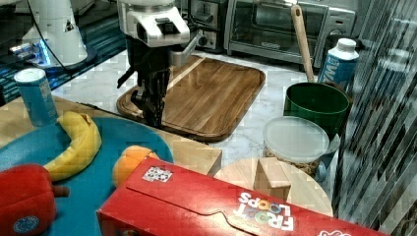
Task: Close the drawer.
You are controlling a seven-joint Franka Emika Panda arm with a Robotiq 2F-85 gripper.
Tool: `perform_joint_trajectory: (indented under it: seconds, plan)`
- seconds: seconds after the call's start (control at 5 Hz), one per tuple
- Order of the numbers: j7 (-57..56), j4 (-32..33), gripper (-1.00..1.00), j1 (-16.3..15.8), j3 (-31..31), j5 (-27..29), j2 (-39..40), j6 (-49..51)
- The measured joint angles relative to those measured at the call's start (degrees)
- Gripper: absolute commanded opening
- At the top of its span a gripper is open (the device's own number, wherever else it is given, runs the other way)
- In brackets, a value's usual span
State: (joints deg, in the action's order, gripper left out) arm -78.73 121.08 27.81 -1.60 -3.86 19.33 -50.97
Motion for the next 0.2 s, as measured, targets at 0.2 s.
perform_joint_trajectory:
  seconds: [0.2]
  plan:
    - [0.00,0.00,-1.00,0.01,0.00,0.00,0.00,0.03]
